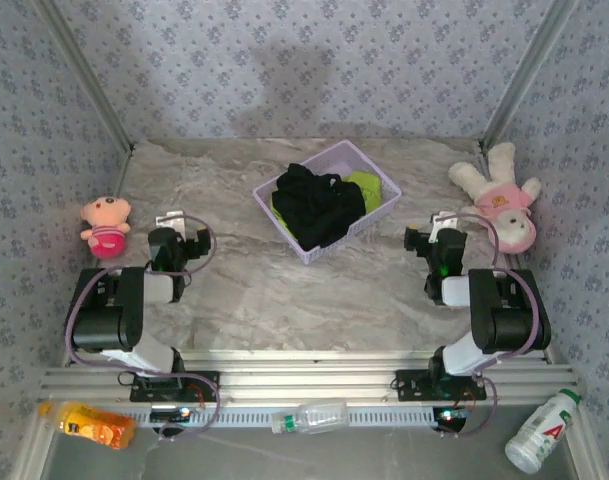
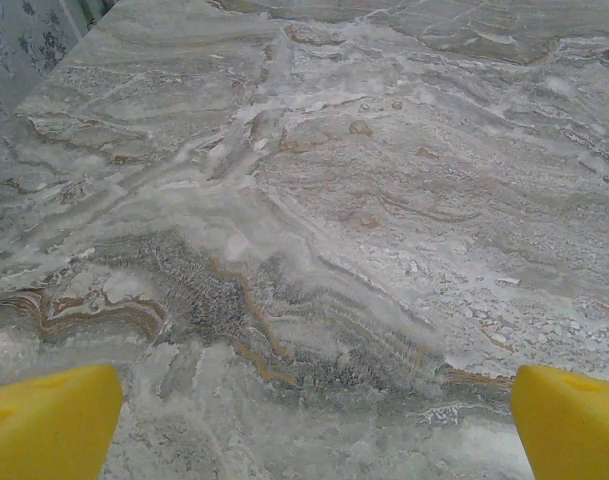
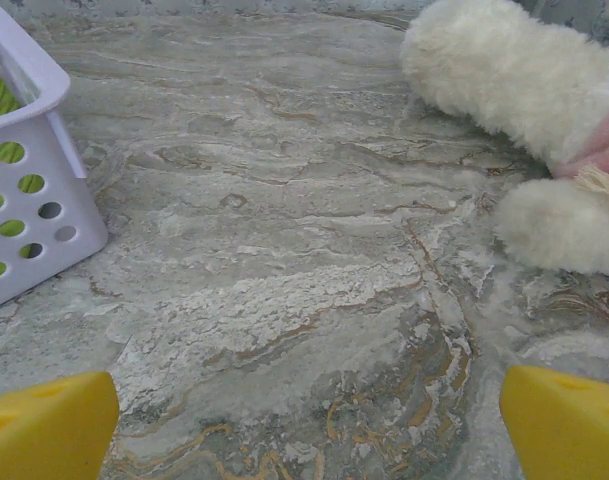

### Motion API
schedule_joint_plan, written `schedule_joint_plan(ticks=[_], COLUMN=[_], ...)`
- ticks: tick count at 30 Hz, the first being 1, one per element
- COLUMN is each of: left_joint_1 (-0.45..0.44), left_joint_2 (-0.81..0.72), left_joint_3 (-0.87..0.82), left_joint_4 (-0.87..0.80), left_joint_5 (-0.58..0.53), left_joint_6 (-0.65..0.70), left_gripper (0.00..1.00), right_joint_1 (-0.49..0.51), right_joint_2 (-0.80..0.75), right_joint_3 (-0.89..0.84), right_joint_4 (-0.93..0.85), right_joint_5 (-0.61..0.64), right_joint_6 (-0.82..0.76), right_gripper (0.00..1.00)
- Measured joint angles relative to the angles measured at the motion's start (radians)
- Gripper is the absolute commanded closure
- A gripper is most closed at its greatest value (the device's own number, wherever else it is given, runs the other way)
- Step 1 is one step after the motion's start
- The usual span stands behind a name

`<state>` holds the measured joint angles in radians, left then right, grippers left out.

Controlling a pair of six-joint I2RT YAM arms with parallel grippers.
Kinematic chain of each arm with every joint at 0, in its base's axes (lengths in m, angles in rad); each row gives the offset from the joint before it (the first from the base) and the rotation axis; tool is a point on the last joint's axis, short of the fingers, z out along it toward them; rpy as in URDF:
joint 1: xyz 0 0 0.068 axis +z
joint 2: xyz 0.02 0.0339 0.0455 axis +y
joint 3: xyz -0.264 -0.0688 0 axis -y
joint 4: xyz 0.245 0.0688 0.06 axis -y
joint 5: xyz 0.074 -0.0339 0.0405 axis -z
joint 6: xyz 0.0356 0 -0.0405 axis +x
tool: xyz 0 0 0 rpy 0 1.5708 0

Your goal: Fold and stack the mixed laundry pile

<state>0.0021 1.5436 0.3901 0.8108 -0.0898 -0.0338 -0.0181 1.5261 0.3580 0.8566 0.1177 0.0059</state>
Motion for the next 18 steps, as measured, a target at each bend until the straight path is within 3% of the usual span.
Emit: schedule_joint_plan(ticks=[18], left_joint_1=[0.002], left_joint_2=[0.000], left_joint_3=[0.000], left_joint_4=[0.000], left_joint_5=[0.001], left_joint_6=[0.000], left_gripper=[0.00], right_joint_1=[-0.004], right_joint_2=[0.000], right_joint_3=[0.001], right_joint_4=[-0.006], right_joint_5=[-0.055], right_joint_6=[-0.008], right_gripper=[0.00])
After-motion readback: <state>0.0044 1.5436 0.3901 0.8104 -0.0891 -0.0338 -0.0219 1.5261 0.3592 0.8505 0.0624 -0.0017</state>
